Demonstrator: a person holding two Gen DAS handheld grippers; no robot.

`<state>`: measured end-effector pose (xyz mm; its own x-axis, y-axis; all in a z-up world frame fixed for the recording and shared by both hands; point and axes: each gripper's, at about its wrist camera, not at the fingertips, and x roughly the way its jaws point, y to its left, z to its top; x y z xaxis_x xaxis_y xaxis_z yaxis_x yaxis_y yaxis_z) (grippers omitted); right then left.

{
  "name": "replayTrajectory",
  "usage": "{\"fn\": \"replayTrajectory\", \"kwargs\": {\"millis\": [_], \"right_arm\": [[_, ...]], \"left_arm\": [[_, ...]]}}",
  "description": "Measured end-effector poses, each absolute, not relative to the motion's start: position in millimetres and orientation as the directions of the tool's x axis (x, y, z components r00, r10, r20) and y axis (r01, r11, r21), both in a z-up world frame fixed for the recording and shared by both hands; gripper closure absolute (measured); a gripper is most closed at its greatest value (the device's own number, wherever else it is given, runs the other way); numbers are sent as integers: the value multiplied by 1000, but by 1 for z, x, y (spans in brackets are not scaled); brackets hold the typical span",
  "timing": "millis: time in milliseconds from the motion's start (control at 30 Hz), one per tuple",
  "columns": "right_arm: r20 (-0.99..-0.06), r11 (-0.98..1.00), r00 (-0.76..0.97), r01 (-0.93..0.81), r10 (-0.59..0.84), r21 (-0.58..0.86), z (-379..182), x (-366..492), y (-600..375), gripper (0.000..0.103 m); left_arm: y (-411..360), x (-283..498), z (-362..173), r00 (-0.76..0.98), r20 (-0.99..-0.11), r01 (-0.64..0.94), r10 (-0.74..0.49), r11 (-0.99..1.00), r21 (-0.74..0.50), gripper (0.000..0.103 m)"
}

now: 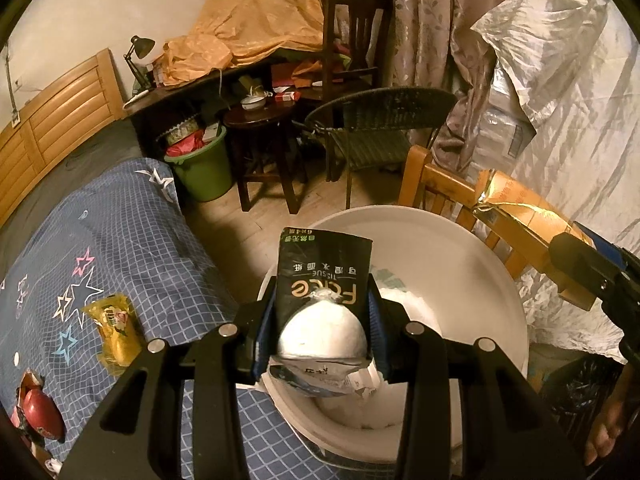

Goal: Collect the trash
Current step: 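Carry the tan bag and black packet over the white bucket with both tools, then open both tools to drop the tan bag and black packet into the bucket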

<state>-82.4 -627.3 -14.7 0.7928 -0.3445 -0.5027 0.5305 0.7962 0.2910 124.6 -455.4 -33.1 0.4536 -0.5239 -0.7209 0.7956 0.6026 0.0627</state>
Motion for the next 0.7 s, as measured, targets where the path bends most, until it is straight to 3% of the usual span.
{"fn": "replayTrajectory", "kwargs": {"millis": [533, 633, 667, 700], "right_arm": [[-503, 797, 792, 530, -345, 288, -14, -82, -626, 50], [-516, 803, 785, 530, -342, 274, -17, -76, -629, 49], [-527, 805, 778, 532, -342, 264, -18, -72, -630, 49], [-535, 800, 768, 544, -352, 254, -19, -68, -632, 41]], "left_arm": [[-455, 126, -41, 443, -731, 798, -518, 600, 59, 64], [-457, 128, -43, 431, -739, 804, -518, 593, 53, 60], [-458, 130, -45, 431, -745, 801, -510, 596, 56, 48], [-458, 132, -46, 435, -750, 795, -499, 604, 59, 42]]}}
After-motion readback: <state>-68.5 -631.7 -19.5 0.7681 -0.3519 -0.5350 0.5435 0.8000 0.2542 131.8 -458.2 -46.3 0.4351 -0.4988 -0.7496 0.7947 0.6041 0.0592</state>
